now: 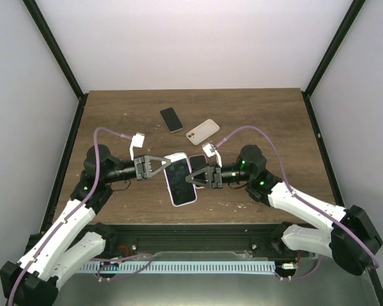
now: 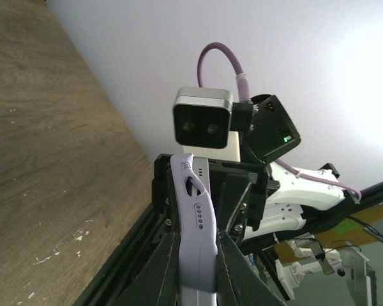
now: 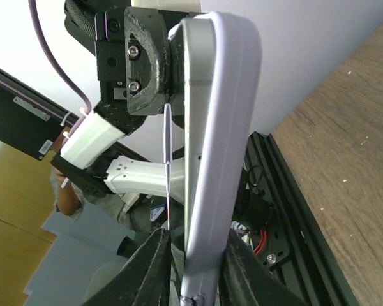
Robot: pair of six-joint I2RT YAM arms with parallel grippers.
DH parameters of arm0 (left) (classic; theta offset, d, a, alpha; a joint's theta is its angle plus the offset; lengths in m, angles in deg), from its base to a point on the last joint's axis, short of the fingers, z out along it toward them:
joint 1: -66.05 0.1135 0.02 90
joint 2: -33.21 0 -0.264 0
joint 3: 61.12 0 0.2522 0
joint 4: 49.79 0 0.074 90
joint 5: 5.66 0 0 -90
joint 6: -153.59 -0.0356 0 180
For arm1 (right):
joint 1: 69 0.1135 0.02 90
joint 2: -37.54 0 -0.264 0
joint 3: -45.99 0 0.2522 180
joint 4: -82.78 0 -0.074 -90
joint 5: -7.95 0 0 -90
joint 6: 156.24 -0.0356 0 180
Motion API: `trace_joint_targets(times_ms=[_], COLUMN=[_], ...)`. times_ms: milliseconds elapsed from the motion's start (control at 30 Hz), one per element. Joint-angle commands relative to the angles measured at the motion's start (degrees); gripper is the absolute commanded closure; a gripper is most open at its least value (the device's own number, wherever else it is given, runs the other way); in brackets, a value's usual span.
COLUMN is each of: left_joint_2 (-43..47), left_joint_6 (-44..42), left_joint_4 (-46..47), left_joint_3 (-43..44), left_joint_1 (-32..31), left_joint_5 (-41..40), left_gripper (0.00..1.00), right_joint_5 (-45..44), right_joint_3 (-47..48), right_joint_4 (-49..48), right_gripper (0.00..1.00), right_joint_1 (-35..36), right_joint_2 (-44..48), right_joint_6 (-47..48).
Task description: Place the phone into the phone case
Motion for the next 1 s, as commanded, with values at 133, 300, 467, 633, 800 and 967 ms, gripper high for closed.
trace_joint_targets(times_ms=[133, 300, 467, 633, 800, 967], left_joint_2=[-1.22, -0.13, 0.59, 0.90, 0.61, -1.18], left_joint_6=[-1.05, -0.58, 0.85, 0.99, 0.59, -5.28], left_joint_4=[0.23, 0.35, 2.53, 2.69, 1.85, -8.64], left_joint_3=[2.59, 2.63, 2.36, 2.22, 1.62, 4.01], left_joint_1=[0.30, 0.34, 0.30, 0.30, 0.30, 0.30], left_joint_5=[3.14, 5.92, 8.44, 8.99, 9.06, 5.32], left_gripper=[1.00, 1.00, 1.00, 1.00, 1.00, 1.00], right_joint_5=[-4.56, -7.75, -8.43, -8.66, -8.54, -12.49], right_joint_3=[7.56, 9.73, 12.34, 12.63, 13.34, 13.97], right_joint_4=[4.45, 5.29, 6.94, 5.91, 5.32, 9.46], right_gripper=[0.70, 0.62, 0.61, 0.70, 0.99, 0.99], right_joint_1=[0.13, 0.08, -0.02, -0.03, -0.03, 0.06], right_joint_2=[1.63, 2.37, 1.39, 0.93, 0.30, 0.97], right_joint_6=[1.66, 0.52, 0.88, 0.45, 1.02, 5.38])
